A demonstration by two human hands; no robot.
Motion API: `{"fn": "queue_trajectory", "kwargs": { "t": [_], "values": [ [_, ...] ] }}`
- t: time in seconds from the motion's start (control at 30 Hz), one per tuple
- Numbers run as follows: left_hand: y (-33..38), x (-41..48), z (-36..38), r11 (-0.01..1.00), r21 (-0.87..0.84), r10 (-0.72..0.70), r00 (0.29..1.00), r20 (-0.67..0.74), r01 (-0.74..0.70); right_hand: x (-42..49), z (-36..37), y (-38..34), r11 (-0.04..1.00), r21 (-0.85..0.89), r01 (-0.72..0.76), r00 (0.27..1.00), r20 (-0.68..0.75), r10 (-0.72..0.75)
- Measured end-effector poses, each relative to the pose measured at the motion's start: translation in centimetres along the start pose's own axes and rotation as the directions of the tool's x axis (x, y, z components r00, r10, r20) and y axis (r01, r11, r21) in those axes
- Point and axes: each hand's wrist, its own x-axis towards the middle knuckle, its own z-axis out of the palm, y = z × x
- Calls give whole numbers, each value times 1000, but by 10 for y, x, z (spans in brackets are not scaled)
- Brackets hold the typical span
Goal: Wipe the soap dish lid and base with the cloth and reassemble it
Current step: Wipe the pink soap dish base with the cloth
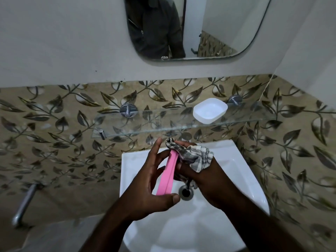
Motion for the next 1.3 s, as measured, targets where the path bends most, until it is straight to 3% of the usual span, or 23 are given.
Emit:
{"fn": "queue_trajectory", "kwargs": {
  "t": [0.2,0.33,0.57,0.63,0.73,0.8,0.93,1.07,1.2,1.27,1.3],
  "values": [
    [0,-4,7,998,18,63,998,11,-63,-1,2,4,905,409,-116,992,95,84],
    [2,-2,8,993,59,101,993,63,-104,0,13,10,885,451,-115,993,67,94],
    [-2,-1,15,974,152,145,978,151,-168,2,12,10,991,136,20,988,-155,1],
    [-8,-4,14,987,80,127,979,158,-141,3,12,7,999,17,42,977,-208,-38],
    [-13,-7,14,993,-120,20,994,105,-7,4,9,6,962,-199,188,937,-258,-237],
    [-16,-3,14,972,-217,-76,996,56,86,1,7,11,877,-405,258,900,-228,-370],
    [-11,5,21,925,-346,-152,988,40,156,-7,9,18,813,-447,373,870,-135,-474],
    [-6,7,30,940,-312,-174,980,-97,136,-3,3,15,795,-483,368,887,-75,-456],
    [-17,9,26,958,-209,-229,962,-152,195,3,-16,14,835,-506,217,918,-185,-351],
    [-19,10,24,959,-178,-249,959,-139,223,-5,-17,4,761,-601,246,918,-108,-382],
    [-20,10,23,961,-168,-241,961,-137,217,-9,-15,0,681,-657,324,908,13,-420]
  ]
}}
